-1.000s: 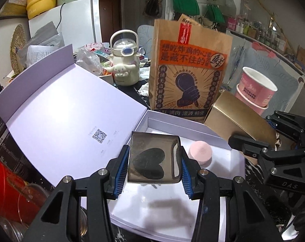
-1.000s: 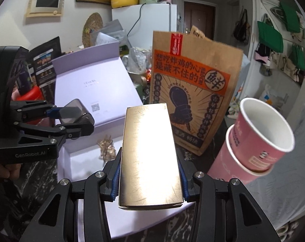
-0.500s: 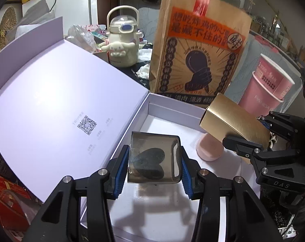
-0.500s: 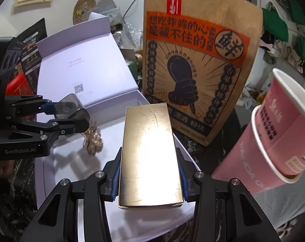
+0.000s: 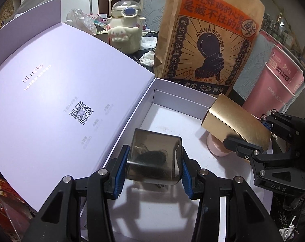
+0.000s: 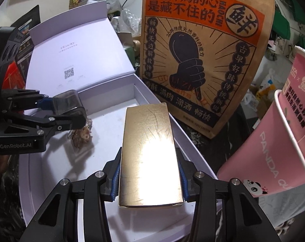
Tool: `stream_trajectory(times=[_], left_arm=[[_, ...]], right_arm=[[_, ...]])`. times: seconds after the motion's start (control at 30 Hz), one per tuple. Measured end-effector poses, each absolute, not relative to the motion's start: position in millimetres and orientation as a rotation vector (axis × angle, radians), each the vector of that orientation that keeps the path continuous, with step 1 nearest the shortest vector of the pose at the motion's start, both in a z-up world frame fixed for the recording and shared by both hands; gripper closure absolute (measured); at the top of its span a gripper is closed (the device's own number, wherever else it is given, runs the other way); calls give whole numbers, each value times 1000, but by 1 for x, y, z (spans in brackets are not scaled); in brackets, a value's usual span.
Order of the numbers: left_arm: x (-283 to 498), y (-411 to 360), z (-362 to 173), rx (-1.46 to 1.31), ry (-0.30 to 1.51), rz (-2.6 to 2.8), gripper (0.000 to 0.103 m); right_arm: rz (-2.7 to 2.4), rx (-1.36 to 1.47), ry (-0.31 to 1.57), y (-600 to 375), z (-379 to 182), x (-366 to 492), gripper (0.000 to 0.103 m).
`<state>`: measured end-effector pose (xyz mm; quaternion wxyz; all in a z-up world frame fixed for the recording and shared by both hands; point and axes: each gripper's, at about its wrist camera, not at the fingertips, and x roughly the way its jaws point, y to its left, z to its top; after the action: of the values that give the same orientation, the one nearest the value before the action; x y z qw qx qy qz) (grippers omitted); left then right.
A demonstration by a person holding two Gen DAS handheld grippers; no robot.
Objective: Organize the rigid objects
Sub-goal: 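Open the right tool releasing the gold case while the left tool releases the dark case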
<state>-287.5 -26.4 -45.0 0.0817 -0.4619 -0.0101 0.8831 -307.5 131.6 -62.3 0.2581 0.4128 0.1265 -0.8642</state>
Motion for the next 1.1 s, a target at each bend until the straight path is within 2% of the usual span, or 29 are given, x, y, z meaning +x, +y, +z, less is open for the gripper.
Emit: stream_trajectory(times=[0.13, 0.57, 0.67, 0.77, 0.9, 1.1], left_arm=[[-293, -26, -54, -1463, -26, 2633, 57], [-293, -17, -54, -1489, 45, 2637, 56], [-290, -16, -50, -1483, 61, 2654, 52], [-286, -16, -44, -1467, 58, 2667, 41], [-279, -15, -32, -1427, 52, 2687, 16], [-273, -9, -15, -1379, 75, 2724, 15]], right_arm=[[-2344, 1124, 330, 132, -66, -309, 56], [-2382, 1091, 354, 136, -54, -303, 52], [-2388, 1080, 346, 139, -49, -299, 52], [-2400, 1067, 348, 143, -42, -294, 52], [-2420, 1047, 353, 148, -32, -288, 52], [-2453, 1014, 367, 153, -15, -271, 52]])
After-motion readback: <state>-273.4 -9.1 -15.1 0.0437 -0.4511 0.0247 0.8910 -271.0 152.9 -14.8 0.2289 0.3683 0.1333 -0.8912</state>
